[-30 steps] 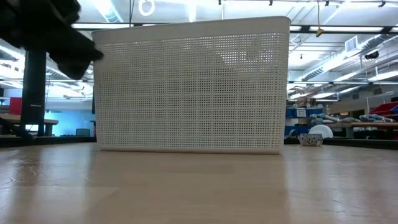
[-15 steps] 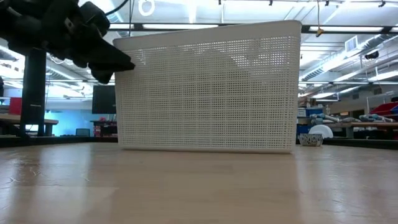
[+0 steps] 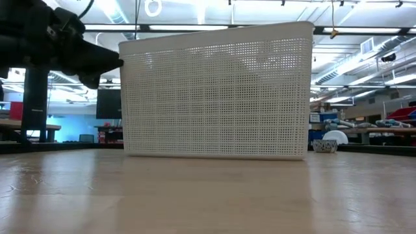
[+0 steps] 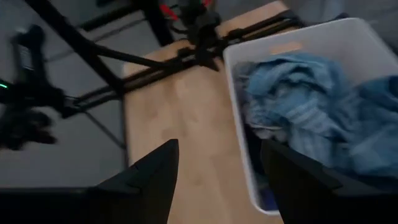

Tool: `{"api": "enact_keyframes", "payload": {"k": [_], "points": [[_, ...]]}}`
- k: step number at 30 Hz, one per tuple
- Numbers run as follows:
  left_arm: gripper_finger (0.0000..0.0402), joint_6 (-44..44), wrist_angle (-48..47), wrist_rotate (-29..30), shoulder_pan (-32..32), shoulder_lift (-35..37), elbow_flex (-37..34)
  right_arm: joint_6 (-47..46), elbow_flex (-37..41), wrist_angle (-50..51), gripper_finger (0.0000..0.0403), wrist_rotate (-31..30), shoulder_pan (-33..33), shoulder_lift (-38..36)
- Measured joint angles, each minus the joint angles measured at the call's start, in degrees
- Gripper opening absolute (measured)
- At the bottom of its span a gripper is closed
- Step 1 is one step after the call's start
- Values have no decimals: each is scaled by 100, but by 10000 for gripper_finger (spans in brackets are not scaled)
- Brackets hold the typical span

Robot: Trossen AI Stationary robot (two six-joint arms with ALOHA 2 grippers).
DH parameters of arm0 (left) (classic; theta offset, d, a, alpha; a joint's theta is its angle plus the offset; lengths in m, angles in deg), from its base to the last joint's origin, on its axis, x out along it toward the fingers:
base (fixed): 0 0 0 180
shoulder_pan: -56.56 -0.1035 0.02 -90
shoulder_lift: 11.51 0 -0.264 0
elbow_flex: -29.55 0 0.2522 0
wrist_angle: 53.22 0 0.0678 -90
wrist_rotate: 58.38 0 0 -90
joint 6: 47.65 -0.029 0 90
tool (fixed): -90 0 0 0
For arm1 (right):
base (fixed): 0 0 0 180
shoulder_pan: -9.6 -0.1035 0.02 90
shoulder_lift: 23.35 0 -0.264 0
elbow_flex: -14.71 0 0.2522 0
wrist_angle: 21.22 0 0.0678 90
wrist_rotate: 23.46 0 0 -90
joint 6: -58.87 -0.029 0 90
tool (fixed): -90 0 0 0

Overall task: Sort clothes
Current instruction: Return to Home Position

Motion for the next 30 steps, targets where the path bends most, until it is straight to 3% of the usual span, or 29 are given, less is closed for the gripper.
{"api": "enact_keyframes", "payload": {"k": [7, 12, 16, 22, 30], "points": [[121, -362, -173, 204, -126, 713, -1, -862, 647, 501, 230, -1648, -1132, -331], [121, -393, -507, 203, -197, 1096, -3, -1658, 1749, 448, 230, -2238, -1762, -1021], [121, -491, -523, 200, -199, 1265, -3, -2229, 3079, 61, 230, -2457, -2217, -1721], [121, -551, -542, 200, -195, 1231, -3, -1830, 5437, -1976, 230, -2374, -2347, -2968], [121, -548, -516, 198, -190, 1222, -5, -482, 8686, -5568, 230, -1391, -1945, -4896]]}}
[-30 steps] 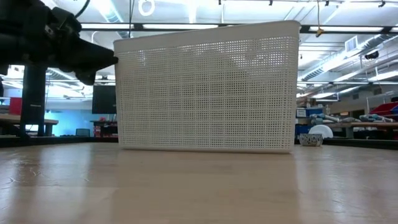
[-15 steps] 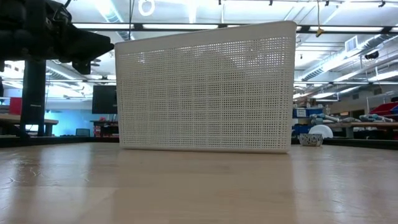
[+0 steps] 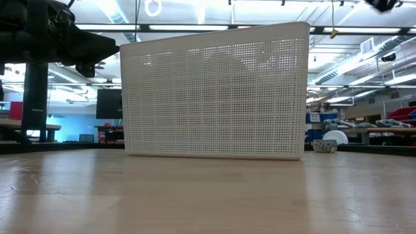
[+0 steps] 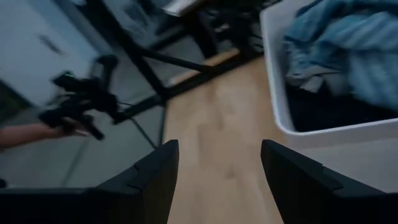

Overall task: Sort clothes
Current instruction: Return to Home Position

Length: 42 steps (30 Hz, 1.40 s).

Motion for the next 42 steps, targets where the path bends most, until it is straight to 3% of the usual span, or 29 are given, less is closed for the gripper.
{"api": "enact_keyframes", "payload": {"k": [5, 9, 17, 23, 32, 42], "points": [[121, 2, 1, -2, 0, 0, 0, 447, 1701, -1561, 230, 958, 580, -992], [121, 2, 1, -9, 0, 0, 0, 472, 2636, -1941, 230, 1887, 1249, -1621], [121, 4, -1, -15, 0, 0, 0, 1203, 3481, -1955, 230, 3451, 2880, -2707], [121, 4, -1, -15, 0, 0, -2, 1694, 3981, -1914, 230, 4506, 4113, -3106], [121, 7, 12, -17, 2, -4, -2, 2845, 4258, -2030, 230, 4455, 5193, -3110], [121, 7, 10, -13, 2, -4, -2, 3013, 4233, -1889, 230, 4070, 5413, -3063]]}}
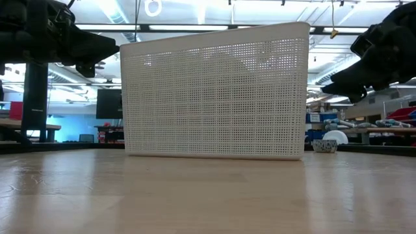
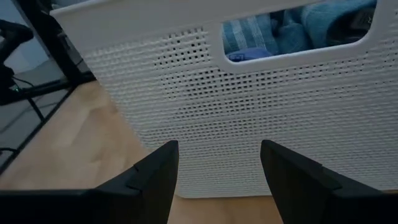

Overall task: Sort clothes
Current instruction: Return to Home Position

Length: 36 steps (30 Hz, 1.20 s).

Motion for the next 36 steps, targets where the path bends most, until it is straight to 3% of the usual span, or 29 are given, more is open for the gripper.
{"api": "enact_keyframes", "payload": {"k": [8, 11, 36], "points": [[121, 0, -1, 2, 0, 0, 0, 925, -2, 34, 230, -346, 4, 26], [121, 0, -2, 2, 0, 0, -2, 939, -7, 26, 230, -588, 4, 79], [121, -1, -2, 7, 0, 0, -2, 944, 20, -322, 230, -614, 4, 116]]}}
